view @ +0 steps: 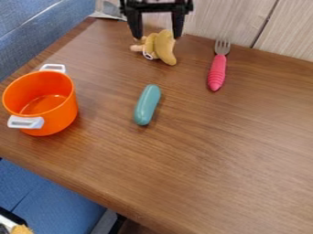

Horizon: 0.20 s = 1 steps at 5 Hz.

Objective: Move the stuffed animal to the left side of the pink fork

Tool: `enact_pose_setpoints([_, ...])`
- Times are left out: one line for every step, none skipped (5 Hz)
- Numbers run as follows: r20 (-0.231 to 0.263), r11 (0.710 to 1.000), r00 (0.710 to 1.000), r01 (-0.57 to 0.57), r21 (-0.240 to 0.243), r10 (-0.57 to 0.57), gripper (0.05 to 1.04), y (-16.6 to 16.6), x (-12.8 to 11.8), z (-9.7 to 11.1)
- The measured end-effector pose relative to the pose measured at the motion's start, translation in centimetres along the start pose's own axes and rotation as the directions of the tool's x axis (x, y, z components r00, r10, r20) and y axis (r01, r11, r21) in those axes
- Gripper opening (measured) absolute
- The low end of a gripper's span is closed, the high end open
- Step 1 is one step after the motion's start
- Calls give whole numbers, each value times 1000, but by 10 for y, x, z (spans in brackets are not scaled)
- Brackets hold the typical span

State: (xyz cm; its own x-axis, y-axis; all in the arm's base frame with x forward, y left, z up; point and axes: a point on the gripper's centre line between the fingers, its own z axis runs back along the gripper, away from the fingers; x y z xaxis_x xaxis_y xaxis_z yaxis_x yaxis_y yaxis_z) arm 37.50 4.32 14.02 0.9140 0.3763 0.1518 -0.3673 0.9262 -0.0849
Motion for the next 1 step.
enact_pose_setpoints([31,999,999,14,-35,-13,1000,4,-7,8])
